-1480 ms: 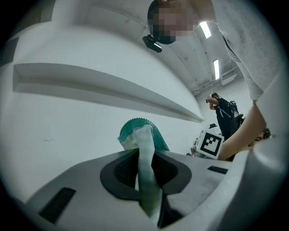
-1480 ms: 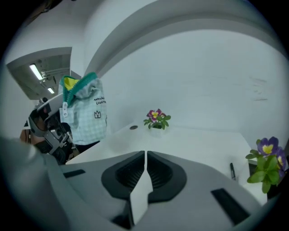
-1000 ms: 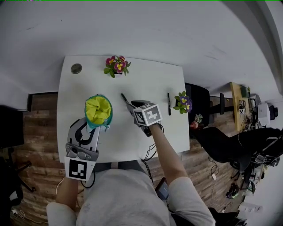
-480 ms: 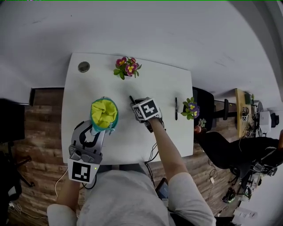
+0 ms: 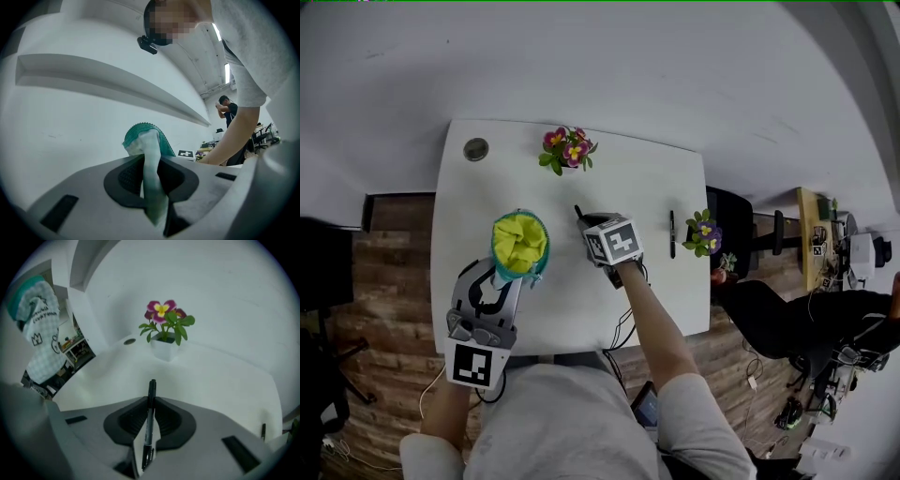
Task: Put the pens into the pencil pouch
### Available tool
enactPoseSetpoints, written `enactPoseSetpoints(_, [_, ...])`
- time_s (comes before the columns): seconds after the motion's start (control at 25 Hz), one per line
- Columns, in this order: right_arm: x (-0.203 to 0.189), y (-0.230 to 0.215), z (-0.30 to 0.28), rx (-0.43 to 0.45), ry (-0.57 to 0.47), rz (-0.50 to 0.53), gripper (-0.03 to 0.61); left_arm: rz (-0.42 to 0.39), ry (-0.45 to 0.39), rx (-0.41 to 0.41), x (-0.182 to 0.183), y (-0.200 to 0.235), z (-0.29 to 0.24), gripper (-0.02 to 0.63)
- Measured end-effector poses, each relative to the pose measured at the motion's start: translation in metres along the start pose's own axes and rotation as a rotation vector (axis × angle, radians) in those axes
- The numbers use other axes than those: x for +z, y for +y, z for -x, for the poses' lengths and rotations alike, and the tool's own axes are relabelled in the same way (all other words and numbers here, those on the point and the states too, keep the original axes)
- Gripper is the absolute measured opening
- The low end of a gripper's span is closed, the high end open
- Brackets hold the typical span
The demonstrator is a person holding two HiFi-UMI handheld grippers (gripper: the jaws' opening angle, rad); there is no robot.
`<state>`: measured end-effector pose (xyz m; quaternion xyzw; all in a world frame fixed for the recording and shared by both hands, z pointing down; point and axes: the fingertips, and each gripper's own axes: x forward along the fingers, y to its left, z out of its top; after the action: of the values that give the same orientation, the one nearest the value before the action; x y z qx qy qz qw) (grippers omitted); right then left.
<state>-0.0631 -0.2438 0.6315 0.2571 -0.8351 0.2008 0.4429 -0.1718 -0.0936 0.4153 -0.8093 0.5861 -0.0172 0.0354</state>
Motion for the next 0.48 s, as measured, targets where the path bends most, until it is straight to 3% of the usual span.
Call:
enactPoseSetpoints(0.24, [0.035, 0.01, 0.051, 0.065, -0.284, -0.115, 0.061, -0.003, -0.01, -0.037, 0.003, -0.009, -0.014, 0.075])
enactPoseSetpoints(0.48, [0.052, 0.015, 0.11, 0.081, -0.524, -0.146, 0.061, 0.005, -0.019, -0.075, 0.006, -0.025, -0.027, 0.074])
